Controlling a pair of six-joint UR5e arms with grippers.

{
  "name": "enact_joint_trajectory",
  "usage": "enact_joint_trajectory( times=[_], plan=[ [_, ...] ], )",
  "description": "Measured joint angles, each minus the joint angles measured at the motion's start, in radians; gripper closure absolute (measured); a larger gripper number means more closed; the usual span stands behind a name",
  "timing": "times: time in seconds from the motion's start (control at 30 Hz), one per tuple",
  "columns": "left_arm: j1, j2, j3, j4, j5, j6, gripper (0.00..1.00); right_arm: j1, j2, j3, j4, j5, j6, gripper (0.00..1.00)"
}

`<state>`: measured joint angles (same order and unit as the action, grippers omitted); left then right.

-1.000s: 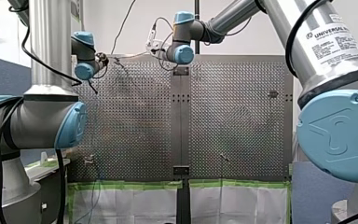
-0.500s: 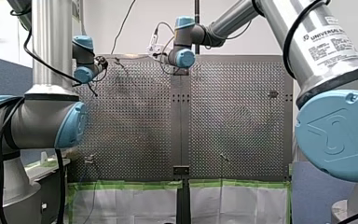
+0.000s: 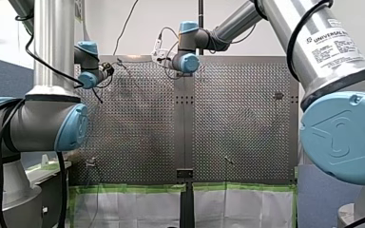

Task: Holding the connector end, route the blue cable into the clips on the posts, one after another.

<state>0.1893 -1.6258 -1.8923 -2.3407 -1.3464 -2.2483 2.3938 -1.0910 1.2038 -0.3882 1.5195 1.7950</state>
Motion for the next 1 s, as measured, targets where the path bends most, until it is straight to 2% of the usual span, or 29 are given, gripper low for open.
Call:
enact_joint_trajectory(
  times=[0.23,0.43,0.8,1.0],
  plan=[
    [0.001,-0.023,0.000,-0.002,-0.013,0.008,1.00,-0.011,0.001,0.000,0.000,0.019,0.002,1.00],
    [0.007,-0.025,0.001,-0.001,-0.013,0.008,1.00,-0.024,0.001,0.000,-0.007,0.039,0.028,1.00],
    [0.015,-0.023,0.042,-0.014,-0.015,0.010,1.00,-0.022,0.005,-0.008,-0.040,0.016,0.036,1.00],
    [0.018,-0.023,0.046,-0.014,-0.020,0.008,1.00,-0.026,0.009,-0.027,-0.041,0.037,0.039,1.00]
  ],
)
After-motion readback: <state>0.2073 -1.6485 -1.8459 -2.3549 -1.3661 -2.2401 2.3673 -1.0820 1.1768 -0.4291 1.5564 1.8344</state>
